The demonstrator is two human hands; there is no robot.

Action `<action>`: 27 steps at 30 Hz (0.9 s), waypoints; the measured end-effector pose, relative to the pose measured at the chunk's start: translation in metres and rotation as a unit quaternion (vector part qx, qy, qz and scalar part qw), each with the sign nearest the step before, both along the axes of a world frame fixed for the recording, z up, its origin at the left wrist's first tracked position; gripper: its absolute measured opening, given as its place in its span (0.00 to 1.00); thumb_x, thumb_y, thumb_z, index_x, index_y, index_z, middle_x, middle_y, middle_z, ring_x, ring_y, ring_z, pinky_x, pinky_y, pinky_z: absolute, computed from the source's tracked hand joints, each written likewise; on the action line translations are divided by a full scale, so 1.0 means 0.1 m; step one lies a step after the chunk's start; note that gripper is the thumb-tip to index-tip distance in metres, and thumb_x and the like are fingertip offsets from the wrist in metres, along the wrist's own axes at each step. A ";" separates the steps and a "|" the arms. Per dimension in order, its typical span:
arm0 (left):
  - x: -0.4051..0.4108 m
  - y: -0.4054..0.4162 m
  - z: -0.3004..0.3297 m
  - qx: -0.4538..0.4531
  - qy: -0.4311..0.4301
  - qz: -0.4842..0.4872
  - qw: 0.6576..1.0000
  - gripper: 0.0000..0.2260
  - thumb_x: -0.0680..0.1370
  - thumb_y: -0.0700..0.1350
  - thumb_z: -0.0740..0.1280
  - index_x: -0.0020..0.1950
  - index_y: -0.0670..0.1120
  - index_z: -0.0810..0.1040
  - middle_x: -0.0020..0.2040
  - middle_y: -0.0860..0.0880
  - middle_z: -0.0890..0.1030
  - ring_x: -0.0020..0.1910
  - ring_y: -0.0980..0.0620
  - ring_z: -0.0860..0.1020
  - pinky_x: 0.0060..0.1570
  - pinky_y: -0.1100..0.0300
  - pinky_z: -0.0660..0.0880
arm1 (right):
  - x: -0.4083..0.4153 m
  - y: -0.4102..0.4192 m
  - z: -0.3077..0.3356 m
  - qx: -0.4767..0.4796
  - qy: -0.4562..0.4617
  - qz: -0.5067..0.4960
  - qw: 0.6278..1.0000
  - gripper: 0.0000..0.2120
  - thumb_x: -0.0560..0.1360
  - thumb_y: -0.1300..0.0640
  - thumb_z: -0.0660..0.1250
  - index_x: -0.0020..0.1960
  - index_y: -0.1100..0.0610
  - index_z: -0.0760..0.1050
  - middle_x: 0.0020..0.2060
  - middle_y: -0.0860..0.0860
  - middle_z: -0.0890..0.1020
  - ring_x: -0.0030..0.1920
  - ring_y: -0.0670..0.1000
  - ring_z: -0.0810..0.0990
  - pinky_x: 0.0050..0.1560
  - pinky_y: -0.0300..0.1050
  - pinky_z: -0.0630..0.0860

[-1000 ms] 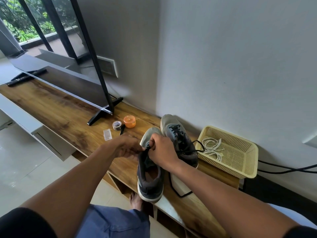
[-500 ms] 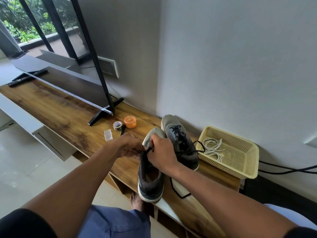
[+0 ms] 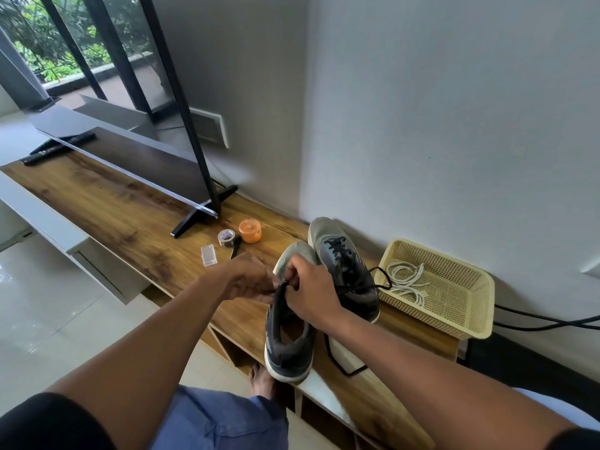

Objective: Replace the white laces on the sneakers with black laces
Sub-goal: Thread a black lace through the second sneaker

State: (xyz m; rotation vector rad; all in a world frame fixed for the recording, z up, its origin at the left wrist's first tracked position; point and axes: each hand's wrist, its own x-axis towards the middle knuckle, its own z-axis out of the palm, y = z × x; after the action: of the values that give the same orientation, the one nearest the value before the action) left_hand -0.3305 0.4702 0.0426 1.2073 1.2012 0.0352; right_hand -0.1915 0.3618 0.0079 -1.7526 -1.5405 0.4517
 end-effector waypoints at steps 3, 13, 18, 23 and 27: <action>-0.01 0.01 0.00 -0.007 -0.003 0.001 1.000 0.12 0.80 0.32 0.69 0.63 0.31 0.80 0.57 0.33 0.85 0.48 0.44 0.86 0.39 0.56 0.85 | 0.01 0.00 -0.01 -0.009 0.022 -0.015 1.000 0.17 0.72 0.64 0.70 0.39 0.44 0.68 0.31 0.43 0.77 0.34 0.43 0.77 0.36 0.33 0.69; -0.02 0.07 -0.06 0.024 0.038 -0.009 0.999 0.09 0.76 0.32 0.74 0.56 0.36 0.83 0.46 0.38 0.88 0.44 0.45 0.87 0.39 0.56 0.83 | 0.05 0.03 -0.01 -0.072 0.079 -0.008 0.994 0.13 0.72 0.66 0.72 0.44 0.49 0.74 0.37 0.47 0.84 0.40 0.44 0.83 0.45 0.44 0.81; -0.05 0.10 -0.09 0.005 0.067 0.011 0.998 0.08 0.76 0.31 0.72 0.55 0.36 0.84 0.51 0.37 0.86 0.48 0.44 0.86 0.37 0.57 0.82 | 0.00 0.03 0.03 -0.023 -0.017 0.009 1.000 0.11 0.72 0.67 0.68 0.43 0.52 0.71 0.35 0.47 0.80 0.37 0.48 0.79 0.39 0.49 0.78; -0.06 0.11 -0.09 -0.010 0.063 0.010 0.998 0.07 0.77 0.31 0.71 0.52 0.38 0.85 0.54 0.37 0.86 0.54 0.43 0.85 0.49 0.54 0.84 | 0.00 0.04 -0.01 -0.019 -0.035 0.010 0.999 0.10 0.71 0.66 0.68 0.44 0.54 0.71 0.35 0.48 0.79 0.36 0.50 0.78 0.39 0.52 0.78; -0.06 0.11 -0.08 -0.014 0.057 0.019 0.998 0.06 0.78 0.30 0.70 0.50 0.38 0.85 0.54 0.37 0.86 0.59 0.40 0.84 0.59 0.50 0.81 | 0.02 0.04 -0.04 -0.021 -0.005 0.010 1.000 0.11 0.71 0.66 0.69 0.44 0.53 0.72 0.35 0.46 0.79 0.37 0.48 0.79 0.40 0.50 0.78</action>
State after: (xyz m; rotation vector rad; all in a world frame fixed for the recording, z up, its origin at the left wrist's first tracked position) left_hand -0.3361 0.4812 0.0350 1.1758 1.3201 -0.0223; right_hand -0.1892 0.3657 0.0041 -1.7756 -1.5680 0.4900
